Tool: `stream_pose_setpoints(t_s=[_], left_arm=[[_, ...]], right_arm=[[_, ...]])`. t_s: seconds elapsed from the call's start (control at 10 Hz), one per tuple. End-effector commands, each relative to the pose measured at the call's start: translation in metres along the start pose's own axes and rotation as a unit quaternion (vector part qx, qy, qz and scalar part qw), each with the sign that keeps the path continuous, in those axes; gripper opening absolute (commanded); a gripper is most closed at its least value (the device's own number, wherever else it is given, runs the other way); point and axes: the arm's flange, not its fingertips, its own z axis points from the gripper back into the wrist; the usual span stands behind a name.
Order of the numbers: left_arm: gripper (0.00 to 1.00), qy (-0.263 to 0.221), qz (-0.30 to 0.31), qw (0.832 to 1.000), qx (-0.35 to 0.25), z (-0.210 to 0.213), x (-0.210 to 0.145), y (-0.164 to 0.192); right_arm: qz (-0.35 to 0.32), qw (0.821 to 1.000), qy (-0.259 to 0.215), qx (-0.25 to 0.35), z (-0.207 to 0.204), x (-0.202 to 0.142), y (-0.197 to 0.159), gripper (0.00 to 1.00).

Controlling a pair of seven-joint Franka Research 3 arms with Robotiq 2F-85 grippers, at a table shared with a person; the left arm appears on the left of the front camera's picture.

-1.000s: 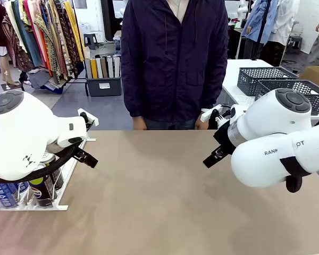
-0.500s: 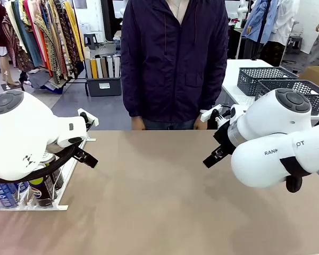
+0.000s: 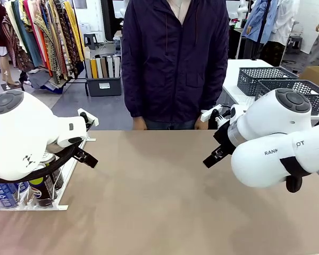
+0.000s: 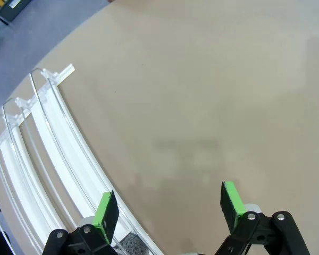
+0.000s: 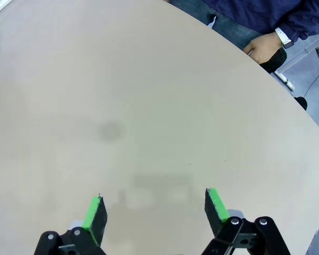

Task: Retrieve and store the cans from the dispenser.
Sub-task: Pick up one can from the Automatic Can Dispenser and place it in the middle of the table.

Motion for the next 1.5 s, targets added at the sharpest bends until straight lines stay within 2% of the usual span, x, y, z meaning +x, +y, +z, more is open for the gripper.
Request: stream_pose_setpoints(t_s=[0.0,0.3,0.4,0.5,0.6,0.7,0.8,0.9,1.0,1.1,1.2,1.4], left_arm=[[1.00,0.000,0.000,1.000,0.000,0.000,0.000,0.000],[1.00,0.000,0.000,1.000,0.000,0.000,0.000,0.000],[1.00,0.070,0.013,0.997,-0.037,0.013,0.002,-0.002],[1.00,0.037,0.066,0.993,-0.089,0.032,0.011,-0.005],[1.00,0.038,0.163,0.970,-0.176,0.065,0.022,-0.007],[1.00,0.031,0.188,0.957,-0.220,0.092,0.021,-0.001],[1.00,-0.002,0.194,0.947,-0.258,0.117,0.015,0.013],[1.00,-0.047,0.192,0.927,-0.319,0.157,-0.007,0.042],[1.00,-0.095,0.210,0.907,-0.353,0.190,-0.038,0.075],[1.00,-0.127,0.267,0.878,-0.377,0.215,-0.081,0.123],[1.00,-0.174,0.306,0.838,-0.416,0.226,-0.123,0.167],[1.00,-0.243,0.383,0.774,-0.442,0.223,-0.204,0.219]], right_arm=[[0.000,1.000,0.000,0.000,0.000,0.000,0.000,1.00],[0.000,1.000,0.000,0.000,0.000,0.000,0.000,1.00],[-0.044,0.995,0.052,0.079,0.009,-0.002,-0.003,1.00],[-0.110,0.980,0.087,0.144,0.021,-0.002,-0.007,1.00],[-0.201,0.958,0.072,0.189,0.044,-0.004,-0.020,1.00],[-0.233,0.940,0.048,0.242,0.071,-0.011,-0.026,1.00],[-0.226,0.926,0.005,0.302,0.101,-0.023,-0.034,1.00],[-0.202,0.900,-0.056,0.382,0.146,-0.049,-0.048,1.00],[-0.198,0.872,-0.112,0.434,0.179,-0.081,-0.066,1.00],[-0.236,0.842,-0.168,0.455,0.199,-0.120,-0.095,1.00],[-0.281,0.812,-0.210,0.466,0.202,-0.153,-0.118,1.00],[-0.348,0.767,-0.251,0.478,0.191,-0.210,-0.144,1.00]])
